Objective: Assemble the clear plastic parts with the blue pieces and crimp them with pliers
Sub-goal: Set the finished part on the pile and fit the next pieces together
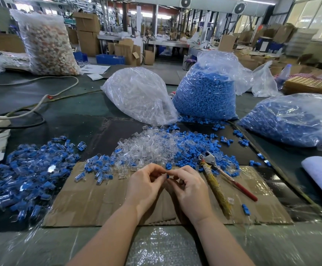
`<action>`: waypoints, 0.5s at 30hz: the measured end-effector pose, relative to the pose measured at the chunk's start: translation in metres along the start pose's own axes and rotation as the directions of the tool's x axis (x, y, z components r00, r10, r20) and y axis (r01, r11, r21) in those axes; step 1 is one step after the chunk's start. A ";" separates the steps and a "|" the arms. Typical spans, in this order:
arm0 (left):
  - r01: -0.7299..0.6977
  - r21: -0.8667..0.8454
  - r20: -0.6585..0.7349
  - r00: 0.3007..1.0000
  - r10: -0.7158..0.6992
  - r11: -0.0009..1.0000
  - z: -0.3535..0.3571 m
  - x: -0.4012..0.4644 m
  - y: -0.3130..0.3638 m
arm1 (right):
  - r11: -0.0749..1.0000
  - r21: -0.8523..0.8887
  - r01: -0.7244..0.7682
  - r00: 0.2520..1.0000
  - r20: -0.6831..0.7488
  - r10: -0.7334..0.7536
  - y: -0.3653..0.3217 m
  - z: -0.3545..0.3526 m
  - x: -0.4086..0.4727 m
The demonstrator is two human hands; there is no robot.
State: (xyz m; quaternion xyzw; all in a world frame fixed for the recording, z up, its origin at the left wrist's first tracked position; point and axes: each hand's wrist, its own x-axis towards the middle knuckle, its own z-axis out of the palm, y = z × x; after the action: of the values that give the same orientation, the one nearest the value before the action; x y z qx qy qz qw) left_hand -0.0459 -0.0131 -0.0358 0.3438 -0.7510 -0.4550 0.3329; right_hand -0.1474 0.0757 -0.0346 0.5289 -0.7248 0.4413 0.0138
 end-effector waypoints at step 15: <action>0.104 -0.176 0.011 0.995 -0.104 0.979 -0.003 0.005 0.005 | 0.494 -0.652 -0.575 0.739 -0.155 0.656 0.015 -0.047 0.016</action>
State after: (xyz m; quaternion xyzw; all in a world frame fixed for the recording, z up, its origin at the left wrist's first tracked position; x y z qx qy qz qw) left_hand -0.0474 -0.0164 -0.0293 0.3514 -0.6892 -0.5366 0.3370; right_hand -0.1869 0.0948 -0.0074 0.2176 -0.9711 0.0982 0.0007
